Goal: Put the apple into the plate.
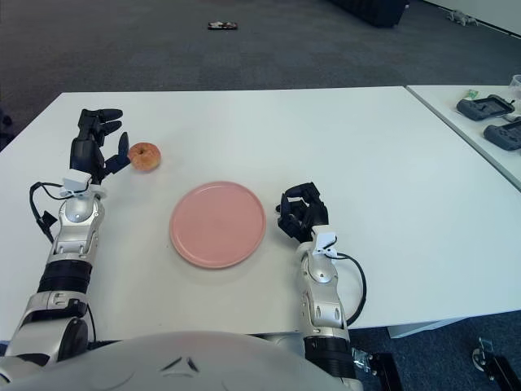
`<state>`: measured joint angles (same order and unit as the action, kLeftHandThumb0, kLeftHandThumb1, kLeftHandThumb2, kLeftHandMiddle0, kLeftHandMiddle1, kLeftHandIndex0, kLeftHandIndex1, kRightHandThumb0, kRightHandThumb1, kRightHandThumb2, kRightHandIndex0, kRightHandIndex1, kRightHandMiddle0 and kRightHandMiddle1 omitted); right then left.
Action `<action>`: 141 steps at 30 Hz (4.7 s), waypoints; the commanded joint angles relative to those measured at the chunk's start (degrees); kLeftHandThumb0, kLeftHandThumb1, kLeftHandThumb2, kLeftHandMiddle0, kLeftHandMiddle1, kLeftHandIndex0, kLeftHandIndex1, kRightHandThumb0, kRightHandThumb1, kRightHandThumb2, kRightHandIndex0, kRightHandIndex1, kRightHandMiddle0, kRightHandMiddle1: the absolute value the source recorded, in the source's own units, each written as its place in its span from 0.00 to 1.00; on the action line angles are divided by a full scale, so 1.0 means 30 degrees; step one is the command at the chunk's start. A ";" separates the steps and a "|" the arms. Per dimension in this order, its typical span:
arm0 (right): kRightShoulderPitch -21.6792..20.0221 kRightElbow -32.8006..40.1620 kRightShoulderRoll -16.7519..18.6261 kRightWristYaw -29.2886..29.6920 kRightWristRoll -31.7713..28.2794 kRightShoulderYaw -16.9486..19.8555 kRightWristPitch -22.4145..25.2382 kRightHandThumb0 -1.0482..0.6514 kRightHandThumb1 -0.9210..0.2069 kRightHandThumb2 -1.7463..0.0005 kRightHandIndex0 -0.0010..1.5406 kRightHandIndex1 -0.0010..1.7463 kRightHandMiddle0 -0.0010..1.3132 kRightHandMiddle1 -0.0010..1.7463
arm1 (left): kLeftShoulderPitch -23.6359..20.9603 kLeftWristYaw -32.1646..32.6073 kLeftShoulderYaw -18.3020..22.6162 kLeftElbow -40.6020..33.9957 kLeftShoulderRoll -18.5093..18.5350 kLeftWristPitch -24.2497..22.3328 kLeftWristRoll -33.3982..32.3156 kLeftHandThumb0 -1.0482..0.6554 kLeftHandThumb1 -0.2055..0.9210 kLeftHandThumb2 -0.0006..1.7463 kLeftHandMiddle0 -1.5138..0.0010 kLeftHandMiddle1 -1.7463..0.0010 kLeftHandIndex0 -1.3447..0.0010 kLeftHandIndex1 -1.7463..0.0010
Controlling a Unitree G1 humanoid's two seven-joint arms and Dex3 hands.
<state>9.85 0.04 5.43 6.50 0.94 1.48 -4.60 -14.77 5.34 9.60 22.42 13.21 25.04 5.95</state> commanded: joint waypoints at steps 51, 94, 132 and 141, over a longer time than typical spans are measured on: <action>-0.0003 0.0172 0.0019 0.0066 -0.0062 0.0129 0.0220 0.39 0.24 0.48 0.40 0.78 0.27 1.00 | -0.9210 0.1696 -1.0758 1.3144 0.5236 -0.1996 1.2067 0.00 0.71 0.40 1.00 1.00 1.00 1.00; 0.0671 0.1361 0.0265 0.0513 0.0068 0.0066 0.0706 0.38 0.31 0.42 0.40 0.81 0.31 1.00 | -1.2474 -0.2335 -1.3690 1.8142 0.3198 -0.5702 1.2418 0.03 0.84 0.38 1.00 1.00 0.99 0.99; 0.0900 0.1585 0.0161 0.0804 0.0117 -0.0087 0.0507 0.38 0.32 0.41 0.41 0.80 0.32 1.00 | -1.2035 -0.2052 -1.5070 1.8529 0.2587 -0.5351 1.2876 0.07 0.75 0.44 1.00 0.27 1.00 0.20; 0.0851 0.1532 0.0166 0.0775 -0.0034 0.0013 0.0350 0.38 0.33 0.41 0.42 0.80 0.32 1.00 | -1.1756 -0.0119 -1.5667 1.8600 0.2611 -0.5104 1.3381 0.16 0.54 0.61 0.96 0.04 1.00 0.01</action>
<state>12.55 4.08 5.94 8.91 1.18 1.09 -2.87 -51.62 4.45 -36.32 77.18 21.30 9.37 44.89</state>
